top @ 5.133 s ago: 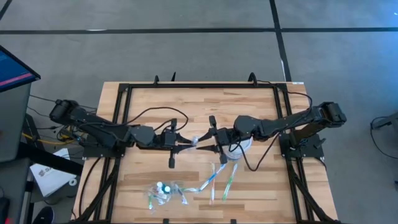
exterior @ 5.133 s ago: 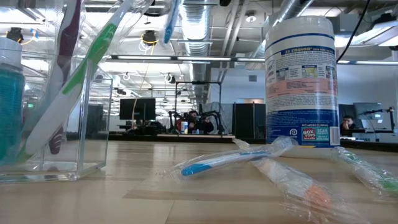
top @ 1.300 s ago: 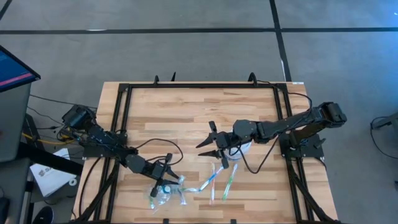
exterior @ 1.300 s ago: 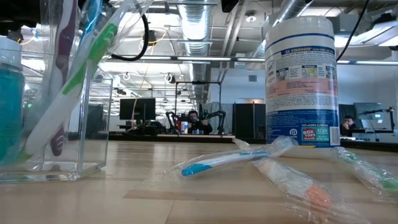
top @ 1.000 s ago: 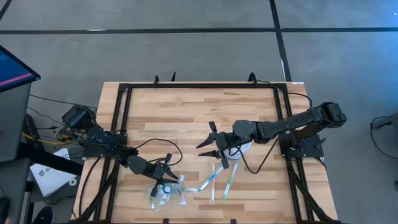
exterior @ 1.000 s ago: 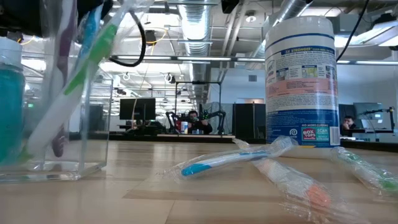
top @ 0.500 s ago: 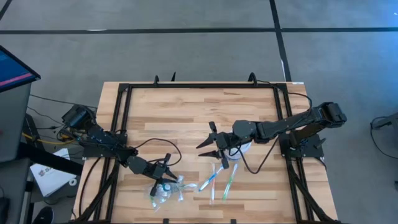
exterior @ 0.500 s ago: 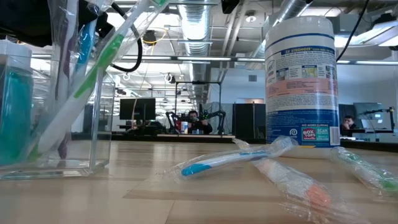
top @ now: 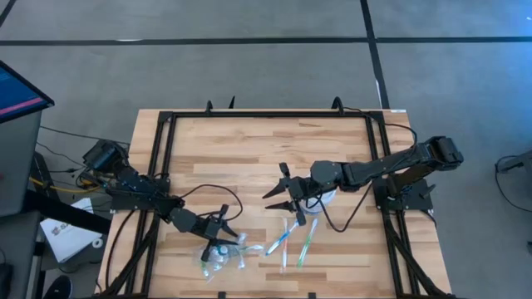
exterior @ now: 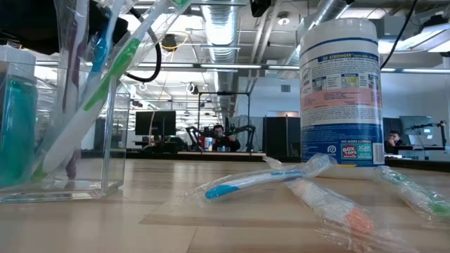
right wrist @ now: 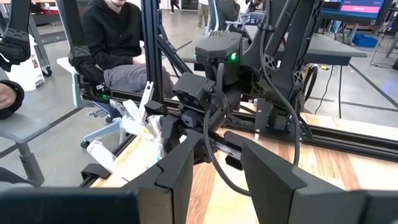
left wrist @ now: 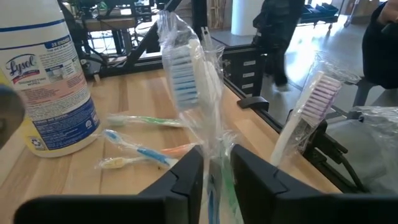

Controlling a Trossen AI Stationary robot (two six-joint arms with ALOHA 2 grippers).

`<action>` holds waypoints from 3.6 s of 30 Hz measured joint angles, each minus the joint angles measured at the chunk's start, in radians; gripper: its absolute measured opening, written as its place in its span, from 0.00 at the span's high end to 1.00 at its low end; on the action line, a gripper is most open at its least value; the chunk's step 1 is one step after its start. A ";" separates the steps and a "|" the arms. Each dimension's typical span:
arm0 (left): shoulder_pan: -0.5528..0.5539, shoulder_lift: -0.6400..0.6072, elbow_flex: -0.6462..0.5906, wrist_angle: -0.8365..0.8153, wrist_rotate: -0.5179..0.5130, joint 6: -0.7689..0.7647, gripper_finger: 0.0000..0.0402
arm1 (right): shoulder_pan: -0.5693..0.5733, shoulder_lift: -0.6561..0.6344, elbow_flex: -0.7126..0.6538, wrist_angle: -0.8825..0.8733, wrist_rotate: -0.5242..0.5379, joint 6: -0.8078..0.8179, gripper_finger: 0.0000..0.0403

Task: Pick & Place toothbrushing station
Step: Put the left blue toothbrush into the transparent organizer, then put the green toothbrush into the transparent organizer

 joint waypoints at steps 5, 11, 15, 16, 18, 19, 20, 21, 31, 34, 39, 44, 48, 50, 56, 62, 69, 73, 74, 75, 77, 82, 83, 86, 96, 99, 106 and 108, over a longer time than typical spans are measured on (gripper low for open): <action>0.000 -0.017 -0.001 -0.004 -0.003 0.004 0.76 | 0.000 0.000 0.000 0.000 0.000 0.000 0.68; 0.000 -0.107 -0.001 -0.067 -0.010 0.004 0.72 | 0.000 0.000 0.000 0.001 0.000 0.000 0.68; -0.001 -0.154 -0.001 -0.134 -0.010 -0.003 0.70 | 0.000 0.000 0.000 0.000 0.000 0.000 0.68; -0.002 -0.156 -0.001 -0.146 -0.006 -0.015 0.70 | 0.000 0.000 0.000 0.000 0.000 0.000 0.68; -0.002 -0.155 -0.001 -0.153 0.001 -0.024 0.69 | 0.000 0.000 0.000 0.000 0.000 0.000 0.68; -0.002 -0.153 -0.001 -0.155 0.001 -0.025 0.69 | 0.000 0.000 0.000 0.000 0.000 0.000 0.68; -0.001 -0.147 -0.001 -0.158 0.001 -0.026 0.68 | 0.000 0.000 0.000 -0.001 0.000 0.000 0.68; 0.001 -0.142 -0.001 -0.160 0.001 -0.027 0.68 | 0.000 0.000 0.000 -0.001 0.000 0.000 0.68; 0.000 -0.172 -0.001 -0.159 0.000 0.000 0.60 | 0.000 0.000 0.000 -0.004 0.000 0.009 0.68; 0.000 -0.190 -0.001 -0.159 -0.041 0.007 0.60 | 0.000 0.000 0.000 -0.005 0.000 0.031 0.68; 0.001 -0.242 -0.001 -0.159 -0.082 0.054 0.62 | 0.012 0.000 0.002 -0.042 -0.003 0.076 0.68; 0.016 -0.316 -0.001 -0.158 -0.081 0.057 0.64 | 0.050 -0.010 0.065 -0.212 -0.006 0.079 0.68; 0.059 -0.362 0.000 -0.156 -0.085 0.062 0.64 | 0.101 -0.014 0.138 -0.391 -0.004 0.079 0.68; 0.091 -0.373 0.000 -0.157 -0.086 0.062 0.64 | 0.129 -0.015 0.172 -0.478 -0.004 0.081 0.68; 0.173 -0.381 0.000 -0.158 -0.080 0.057 0.65 | 0.204 -0.015 0.218 -0.680 0.001 0.198 0.68; 0.190 -0.381 0.000 -0.158 -0.079 0.053 0.65 | 0.280 -0.012 0.218 -0.806 0.002 0.367 0.68; 0.190 -0.381 0.000 -0.158 -0.079 0.053 0.65 | 0.376 -0.011 0.218 -0.866 0.057 0.602 0.68; 0.188 -0.381 0.000 -0.157 -0.079 0.052 0.65 | 0.431 -0.011 0.213 -0.906 0.120 0.783 0.69; 0.188 -0.381 0.000 -0.157 -0.079 0.052 0.65 | 0.444 -0.011 0.206 -0.905 0.140 0.824 0.70; 0.188 -0.381 0.000 -0.157 -0.079 0.052 0.65 | 0.456 -0.011 0.196 -0.901 0.161 0.869 0.71; 0.188 -0.381 0.000 -0.157 -0.079 0.052 0.65 | 0.479 -0.011 0.176 -0.902 0.193 0.965 0.72; 0.188 -0.381 0.000 -0.157 -0.079 0.026 0.65 | 0.525 0.010 0.132 -0.891 0.291 1.194 0.74; 0.188 -0.381 0.000 -0.157 -0.079 0.021 0.65 | 0.536 0.017 0.127 -0.900 0.315 1.237 0.74; 0.188 -0.381 0.000 -0.158 -0.070 0.018 0.65 | 0.549 0.054 0.118 -0.887 0.371 1.357 0.75; 0.188 -0.381 0.000 -0.158 -0.017 -0.009 0.65 | 0.558 0.275 0.116 -0.825 0.429 1.568 0.75; 0.188 -0.381 0.000 -0.158 -0.014 -0.009 0.65 | 0.554 0.316 0.116 -0.804 0.436 1.591 0.75; 0.188 -0.381 0.000 -0.157 -0.010 -0.002 0.65 | 0.563 0.330 0.116 -0.783 0.472 1.647 0.75; 0.188 -0.381 0.000 -0.154 -0.011 0.007 0.65 | 0.570 0.330 0.116 -0.788 0.477 1.680 0.75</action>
